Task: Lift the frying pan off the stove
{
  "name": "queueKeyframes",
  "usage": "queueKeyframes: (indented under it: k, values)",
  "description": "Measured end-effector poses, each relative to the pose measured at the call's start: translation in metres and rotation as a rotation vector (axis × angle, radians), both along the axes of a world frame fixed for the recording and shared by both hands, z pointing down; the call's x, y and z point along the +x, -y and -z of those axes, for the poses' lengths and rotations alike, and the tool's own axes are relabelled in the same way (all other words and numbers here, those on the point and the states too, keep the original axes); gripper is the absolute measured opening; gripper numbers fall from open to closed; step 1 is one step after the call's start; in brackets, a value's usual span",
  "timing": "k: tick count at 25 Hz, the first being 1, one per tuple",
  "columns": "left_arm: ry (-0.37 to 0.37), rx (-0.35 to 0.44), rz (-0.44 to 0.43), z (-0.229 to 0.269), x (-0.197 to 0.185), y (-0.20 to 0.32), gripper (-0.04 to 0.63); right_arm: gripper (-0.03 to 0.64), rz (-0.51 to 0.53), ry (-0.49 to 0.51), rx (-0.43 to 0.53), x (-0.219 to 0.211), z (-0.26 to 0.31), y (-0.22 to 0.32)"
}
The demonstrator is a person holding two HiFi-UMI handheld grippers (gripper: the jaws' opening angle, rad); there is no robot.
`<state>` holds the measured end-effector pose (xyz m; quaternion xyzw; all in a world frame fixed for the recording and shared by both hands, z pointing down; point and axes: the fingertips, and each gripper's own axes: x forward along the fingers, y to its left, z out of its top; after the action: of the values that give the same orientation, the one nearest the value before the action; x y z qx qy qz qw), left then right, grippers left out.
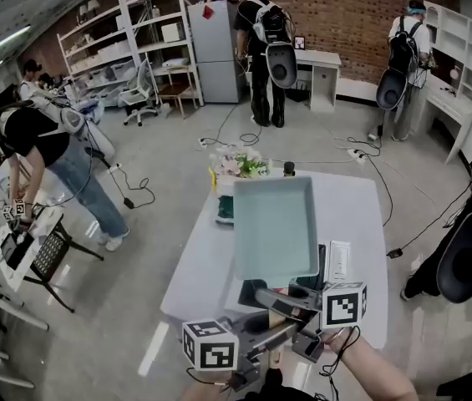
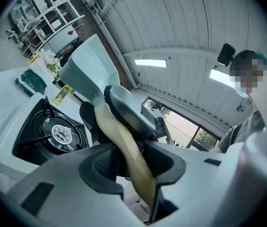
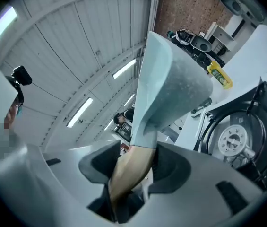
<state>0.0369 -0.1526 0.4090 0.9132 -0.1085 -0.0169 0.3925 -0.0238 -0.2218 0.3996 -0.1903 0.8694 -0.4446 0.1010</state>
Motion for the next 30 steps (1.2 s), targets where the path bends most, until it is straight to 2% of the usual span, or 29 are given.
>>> queueKeyframes:
  k: [14,30]
  values:
    - [0.003,0.055,0.006,0.019,0.002,0.009,0.137,0.187,-0.011,0.002,0.055,0.002,0.023,0.008]
    - [0.01,0.076,0.018,0.017,-0.001,0.014,0.138,0.186,-0.011,-0.018,0.084,-0.002,0.022,0.012]
